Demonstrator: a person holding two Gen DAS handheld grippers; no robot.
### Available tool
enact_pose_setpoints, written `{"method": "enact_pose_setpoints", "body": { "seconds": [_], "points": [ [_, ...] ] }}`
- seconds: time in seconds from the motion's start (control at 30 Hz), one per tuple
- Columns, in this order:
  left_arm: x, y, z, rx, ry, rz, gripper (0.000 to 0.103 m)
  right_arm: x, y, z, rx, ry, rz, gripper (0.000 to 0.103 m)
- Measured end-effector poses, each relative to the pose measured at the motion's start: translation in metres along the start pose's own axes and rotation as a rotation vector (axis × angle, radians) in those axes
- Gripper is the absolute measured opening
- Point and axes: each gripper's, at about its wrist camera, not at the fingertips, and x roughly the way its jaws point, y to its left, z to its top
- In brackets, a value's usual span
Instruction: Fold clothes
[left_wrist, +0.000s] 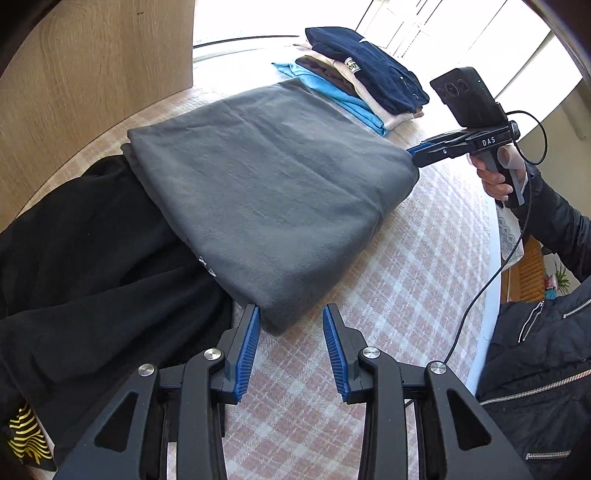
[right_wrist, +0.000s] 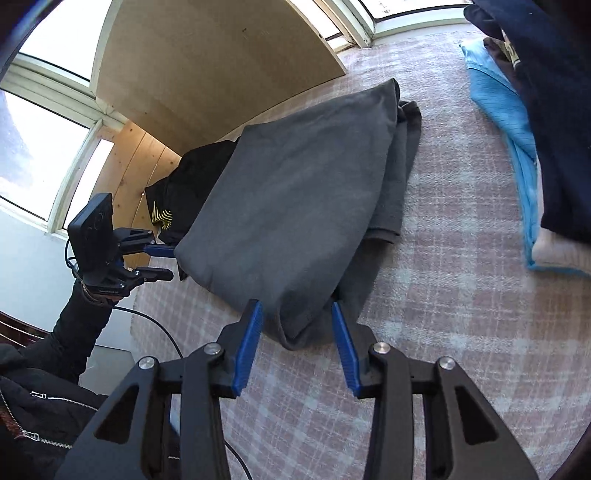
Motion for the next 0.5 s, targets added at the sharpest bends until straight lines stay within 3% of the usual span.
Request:
{"method": "enact_pose_setpoints", "body": {
  "seconds": [0.13, 0.23, 0.27, 0.33, 0.37, 0.4, 0.5],
  "points": [
    [0.017, 0.001, 0.005, 0.019, 0.047, 0.057, 0.036, 0.006, -0.004, 0.003, 0.035, 0.014, 0.053, 0.039],
    [0.019, 0.006, 0.005, -0.009, 0.035, -0.009, 0.034, 0.006, -0.009, 0.005, 0.067, 0.009, 0.108, 0.039],
    [0.019, 0.007, 0.006, -0.021, 0.024, -0.028, 0.028, 0.006, -0.011, 0.005, 0.073, 0.009, 0.121, 0.039],
    [0.025, 0.009, 0.010, -0.036, 0.046, -0.042, 0.019, 0.008, -0.014, 0.005, 0.083, 0.017, 0.137, 0.031],
    [0.026, 0.009, 0.012, -0.031, 0.059, -0.043, 0.015, 0.012, -0.014, 0.006, 0.077, 0.032, 0.124, 0.019],
    [0.027, 0.008, 0.015, -0.024, 0.071, -0.043, 0.014, 0.015, -0.012, 0.008, 0.069, 0.046, 0.107, 0.014],
    [0.020, 0.006, 0.023, 0.000, 0.087, -0.035, 0.012, 0.014, 0.007, 0.017, -0.014, 0.069, 0.014, 0.009]
  ]
}}
